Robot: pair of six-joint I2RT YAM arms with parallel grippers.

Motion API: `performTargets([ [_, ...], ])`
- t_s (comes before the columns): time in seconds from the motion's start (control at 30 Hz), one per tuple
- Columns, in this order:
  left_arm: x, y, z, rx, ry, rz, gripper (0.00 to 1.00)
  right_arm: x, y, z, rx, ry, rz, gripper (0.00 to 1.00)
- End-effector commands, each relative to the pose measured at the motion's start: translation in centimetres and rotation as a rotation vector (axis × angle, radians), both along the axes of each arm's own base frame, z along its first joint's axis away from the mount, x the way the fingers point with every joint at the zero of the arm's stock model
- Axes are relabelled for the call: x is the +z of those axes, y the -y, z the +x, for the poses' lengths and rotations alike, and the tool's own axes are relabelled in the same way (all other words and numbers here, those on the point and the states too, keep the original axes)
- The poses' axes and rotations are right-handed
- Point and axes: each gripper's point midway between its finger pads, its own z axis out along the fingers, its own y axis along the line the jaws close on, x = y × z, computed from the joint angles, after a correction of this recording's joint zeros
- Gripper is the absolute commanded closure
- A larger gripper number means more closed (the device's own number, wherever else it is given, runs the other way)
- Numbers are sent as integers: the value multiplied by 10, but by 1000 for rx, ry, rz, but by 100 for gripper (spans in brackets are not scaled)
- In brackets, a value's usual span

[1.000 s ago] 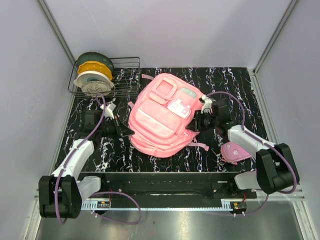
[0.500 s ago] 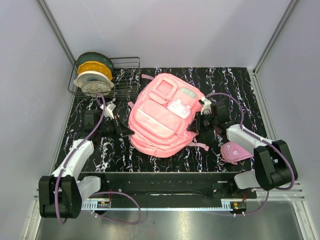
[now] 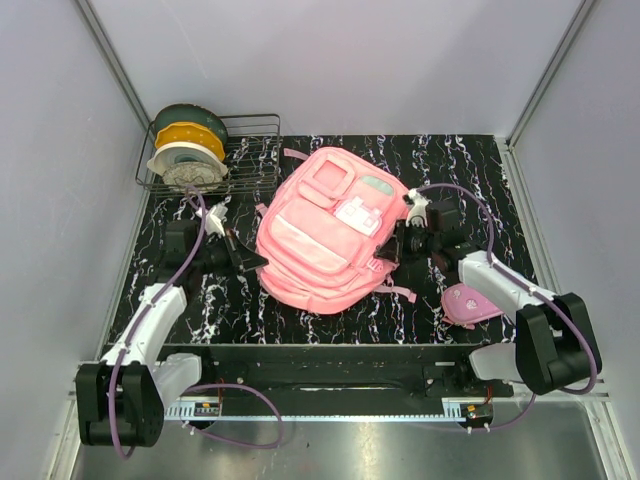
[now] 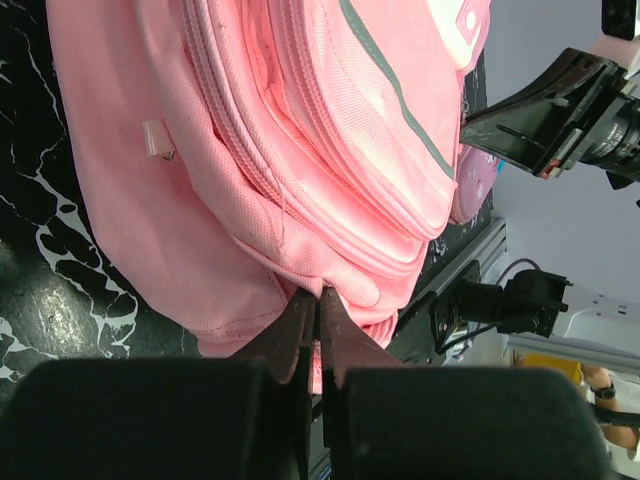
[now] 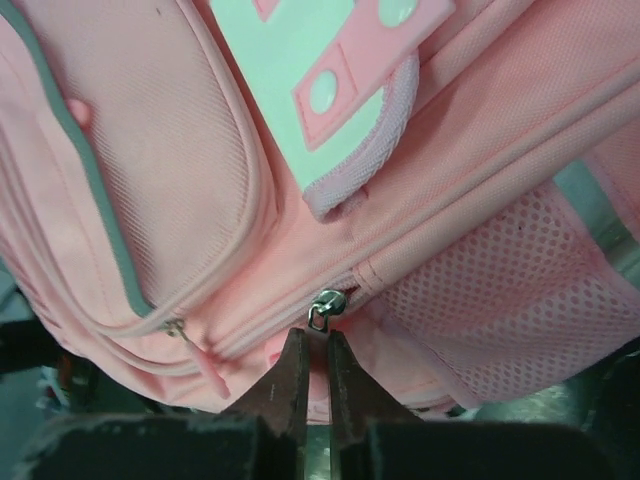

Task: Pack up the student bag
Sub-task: Unzip the student bag at the center of the board.

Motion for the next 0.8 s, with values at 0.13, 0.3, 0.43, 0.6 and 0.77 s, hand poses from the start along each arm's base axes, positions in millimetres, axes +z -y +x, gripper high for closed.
performTargets([
  [0.13, 26, 0, 7, 104, 123, -96, 100, 52, -46, -34, -36, -332, 507, 100],
  [0.3, 20, -5, 5, 157, 132, -101, 100, 41, -41, -57, -46, -393, 517, 100],
  [0.43, 24, -4, 7, 175, 143, -133, 100, 32, -43, -80, 90, -404, 397, 100],
  [0.6, 28, -2, 9, 196, 142, -177, 100, 13, -49, -96, 98, -477, 377, 100],
  [0.77, 32, -3, 8, 242, 159, -205, 100, 6, -75, -116, 151, -483, 376, 100],
])
